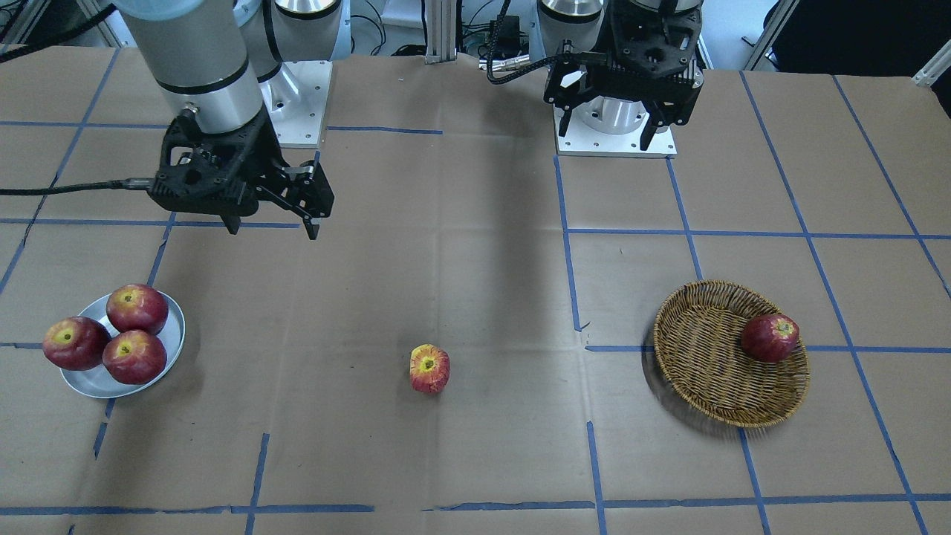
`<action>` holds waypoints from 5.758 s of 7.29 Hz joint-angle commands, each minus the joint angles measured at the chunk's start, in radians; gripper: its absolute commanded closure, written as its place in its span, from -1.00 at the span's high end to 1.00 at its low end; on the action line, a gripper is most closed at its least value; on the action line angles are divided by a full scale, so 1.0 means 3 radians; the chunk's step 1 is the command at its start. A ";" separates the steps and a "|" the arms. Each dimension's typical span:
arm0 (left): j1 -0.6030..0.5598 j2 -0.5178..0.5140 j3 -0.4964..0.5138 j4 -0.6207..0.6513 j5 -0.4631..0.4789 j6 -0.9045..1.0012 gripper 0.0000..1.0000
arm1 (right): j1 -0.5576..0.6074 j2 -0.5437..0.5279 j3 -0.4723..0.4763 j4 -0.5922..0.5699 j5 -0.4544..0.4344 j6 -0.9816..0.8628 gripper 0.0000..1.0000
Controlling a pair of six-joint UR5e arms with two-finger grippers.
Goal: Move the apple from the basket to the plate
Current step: 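Move the right gripper from the plate over the apple on the table, then lower the right gripper and grasp the yellow-red apple, then lift the apple with the right gripper and carry it to the white plate, then lower the apple onto the plate beside the red apples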
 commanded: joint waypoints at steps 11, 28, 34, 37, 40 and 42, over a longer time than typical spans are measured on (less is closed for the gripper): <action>0.0219 0.0033 -0.0498 0.0271 -0.0015 0.0189 0.98 | 0.0825 0.1697 -0.0365 -0.1342 -0.0324 0.0768 1.00; 0.0214 0.0043 -0.0528 0.0271 -0.0020 0.0184 0.98 | -0.1059 0.0409 -0.0309 -0.0080 -0.0298 -0.1628 -0.13; 0.0214 0.0043 -0.0534 0.0271 -0.0020 0.0189 0.98 | -0.1874 0.0659 0.0545 -0.0907 0.0024 -0.2474 -0.12; 0.0214 0.0048 -0.0534 0.0271 -0.0020 0.0184 0.98 | -0.1869 0.0680 0.0551 -0.0913 0.0004 -0.2469 -0.12; 0.0214 0.0048 -0.0539 0.0271 -0.0020 0.0189 0.98 | -0.1869 0.0757 0.0546 -0.0913 -0.0012 -0.2464 -0.05; 0.0214 0.0048 -0.0539 0.0271 -0.0020 0.0189 0.98 | -0.1869 0.0726 0.0520 -0.0893 -0.0027 -0.2439 1.00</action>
